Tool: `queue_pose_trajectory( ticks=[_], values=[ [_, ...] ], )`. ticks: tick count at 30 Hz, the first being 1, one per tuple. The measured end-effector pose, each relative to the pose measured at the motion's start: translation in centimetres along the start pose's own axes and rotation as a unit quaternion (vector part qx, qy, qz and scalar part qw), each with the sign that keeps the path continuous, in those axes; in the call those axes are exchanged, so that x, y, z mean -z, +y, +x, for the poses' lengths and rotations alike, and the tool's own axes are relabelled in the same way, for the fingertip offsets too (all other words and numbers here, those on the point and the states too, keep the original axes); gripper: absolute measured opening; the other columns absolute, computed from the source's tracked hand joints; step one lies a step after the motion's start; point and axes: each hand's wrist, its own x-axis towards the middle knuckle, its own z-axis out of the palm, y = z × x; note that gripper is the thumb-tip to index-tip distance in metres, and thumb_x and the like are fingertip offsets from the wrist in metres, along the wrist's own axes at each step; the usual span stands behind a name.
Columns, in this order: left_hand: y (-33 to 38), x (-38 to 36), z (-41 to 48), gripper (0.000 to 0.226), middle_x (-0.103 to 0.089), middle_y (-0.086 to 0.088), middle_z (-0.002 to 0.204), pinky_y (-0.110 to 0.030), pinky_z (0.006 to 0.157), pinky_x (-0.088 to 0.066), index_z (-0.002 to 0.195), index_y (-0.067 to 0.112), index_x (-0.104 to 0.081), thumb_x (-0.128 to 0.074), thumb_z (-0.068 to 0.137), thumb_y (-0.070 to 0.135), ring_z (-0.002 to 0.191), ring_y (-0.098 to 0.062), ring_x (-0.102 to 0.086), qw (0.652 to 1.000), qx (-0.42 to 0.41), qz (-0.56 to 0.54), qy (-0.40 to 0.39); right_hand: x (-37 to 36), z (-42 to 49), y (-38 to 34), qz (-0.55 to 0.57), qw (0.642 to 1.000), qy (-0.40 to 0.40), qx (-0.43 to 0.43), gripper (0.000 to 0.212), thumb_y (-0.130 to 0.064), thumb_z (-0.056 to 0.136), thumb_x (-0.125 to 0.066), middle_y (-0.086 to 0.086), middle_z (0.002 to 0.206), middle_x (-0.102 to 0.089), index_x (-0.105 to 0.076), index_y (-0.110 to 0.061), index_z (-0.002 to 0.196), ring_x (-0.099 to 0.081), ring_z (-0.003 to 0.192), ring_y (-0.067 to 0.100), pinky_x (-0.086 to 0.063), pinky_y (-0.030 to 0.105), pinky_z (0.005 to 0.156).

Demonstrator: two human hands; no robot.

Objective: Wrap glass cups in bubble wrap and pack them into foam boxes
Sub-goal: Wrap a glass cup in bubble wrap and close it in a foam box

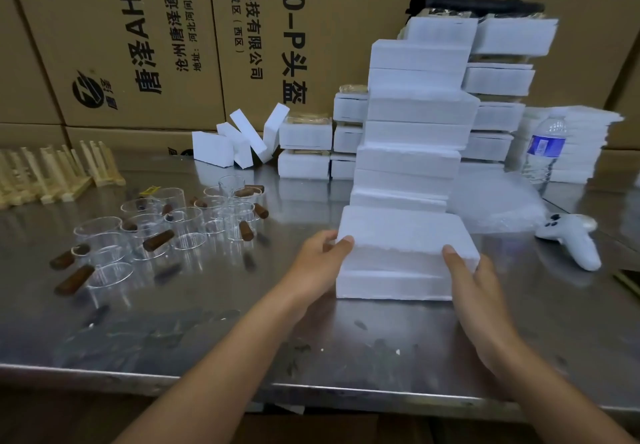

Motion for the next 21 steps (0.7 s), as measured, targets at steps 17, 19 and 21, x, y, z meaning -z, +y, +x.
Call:
queue_pose_trajectory(
  ticks=[17,19,21],
  values=[
    [-0.4,-1.5,1.6,0.012,-0.061,0.004,0.116,-0.021,0.075,-0.043,0.101,0.031,-0.055,-0.048,0.097,0.039,0.101,-0.011,-0.061,0.998,0.033,-0.012,-0.057,1.7,1.4,-2.0,-0.076,0.995,0.06,-0.024,0.036,-0.043,0.092,-0.051,0.003,0.1,-0.061,-0.059,-0.011,0.106,-0.054,0.094,0.024,-0.037,0.031,0.081],
    [-0.3,-1.5,1.8,0.015,-0.059,0.009,0.109,-0.023,0.076,-0.041,0.102,0.031,-0.054,-0.046,0.097,0.042,0.099,-0.008,-0.059,0.998,0.021,0.007,-0.055,1.7,1.3,-2.3,-0.149,0.986,0.081,0.008,0.05,-0.052,0.089,-0.05,0.011,0.112,-0.061,-0.061,-0.007,0.108,-0.056,0.104,0.03,-0.043,0.04,0.089],
    [-0.5,-1.4,2.1,0.02,-0.06,0.009,0.102,-0.025,0.079,-0.04,0.099,0.028,-0.056,-0.044,0.097,0.044,0.099,-0.01,-0.058,0.998,0.001,0.03,-0.047,1.5,1.0,-3.2,-0.222,0.969,0.105,0.043,0.062,-0.064,0.082,-0.049,0.011,0.117,-0.06,-0.06,-0.011,0.112,-0.052,0.113,0.033,-0.039,0.049,0.098]
  ],
)
